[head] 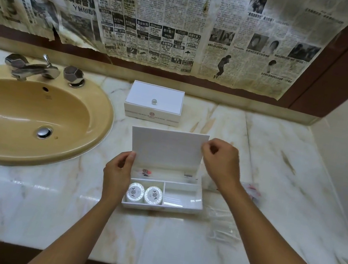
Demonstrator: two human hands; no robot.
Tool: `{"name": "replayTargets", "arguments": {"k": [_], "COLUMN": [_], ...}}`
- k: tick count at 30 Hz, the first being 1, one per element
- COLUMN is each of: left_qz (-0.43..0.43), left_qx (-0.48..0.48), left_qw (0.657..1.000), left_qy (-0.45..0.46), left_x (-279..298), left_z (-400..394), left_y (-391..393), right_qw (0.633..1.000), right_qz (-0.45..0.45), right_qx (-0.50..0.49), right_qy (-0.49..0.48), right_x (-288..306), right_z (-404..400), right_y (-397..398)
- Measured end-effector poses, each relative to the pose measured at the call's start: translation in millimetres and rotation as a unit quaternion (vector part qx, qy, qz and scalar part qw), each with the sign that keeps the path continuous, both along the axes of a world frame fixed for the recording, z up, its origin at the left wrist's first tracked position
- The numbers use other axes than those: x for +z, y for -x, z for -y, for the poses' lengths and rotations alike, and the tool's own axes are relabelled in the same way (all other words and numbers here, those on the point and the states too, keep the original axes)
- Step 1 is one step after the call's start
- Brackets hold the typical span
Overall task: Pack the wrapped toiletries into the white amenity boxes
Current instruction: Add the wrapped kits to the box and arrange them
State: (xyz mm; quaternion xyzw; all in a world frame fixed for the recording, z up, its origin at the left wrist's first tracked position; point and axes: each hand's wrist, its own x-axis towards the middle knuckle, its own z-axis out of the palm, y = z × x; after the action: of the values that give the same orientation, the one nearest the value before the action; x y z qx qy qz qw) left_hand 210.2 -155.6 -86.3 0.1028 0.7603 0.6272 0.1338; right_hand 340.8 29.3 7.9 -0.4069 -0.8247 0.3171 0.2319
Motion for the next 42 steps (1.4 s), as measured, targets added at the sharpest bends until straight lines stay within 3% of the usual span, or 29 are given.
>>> {"name": "replayTargets", "arguments": {"k": [4, 10, 20, 25, 30, 36, 42], "left_qz": [0.0, -0.003, -0.009, -0.008, -0.005, -0.005, -0.004], "left_qx": [-0.002, -0.001, -0.002, -0.003, -0.004, -0.004, -0.005], "left_qw": [1.0, 1.0, 1.0, 1.0, 1.0, 1.0, 1.0], "left_qy": [0.003, 0.0, 0.006, 0.001, 0.001, 0.003, -0.001], "left_x": [-1, -2, -2, -1, -4, -4, -5], "left_z": [0, 0, 1, 0, 0, 0, 1], "left_y": [0, 1, 1, 1, 2, 2, 3], "right_qw": [0.998, 0.948, 0.941, 0.953, 0.981, 0.98, 0.961], "right_qz": [0.044, 0.317, 0.335, 0.289, 0.119, -0.085, -0.146], "right_qx": [-0.051, -0.005, -0.006, -0.02, -0.046, -0.047, 0.109], "right_qy": [-0.019, -0.021, -0.04, -0.084, -0.145, -0.175, -0.206], "right_x": [-16, -53, -69, -66, -47, 1, 25], "right_z": [-20, -33, -28, -31, -20, 8, 45], "right_y": [-20, -41, -50, -49, -40, -19, 4]}}
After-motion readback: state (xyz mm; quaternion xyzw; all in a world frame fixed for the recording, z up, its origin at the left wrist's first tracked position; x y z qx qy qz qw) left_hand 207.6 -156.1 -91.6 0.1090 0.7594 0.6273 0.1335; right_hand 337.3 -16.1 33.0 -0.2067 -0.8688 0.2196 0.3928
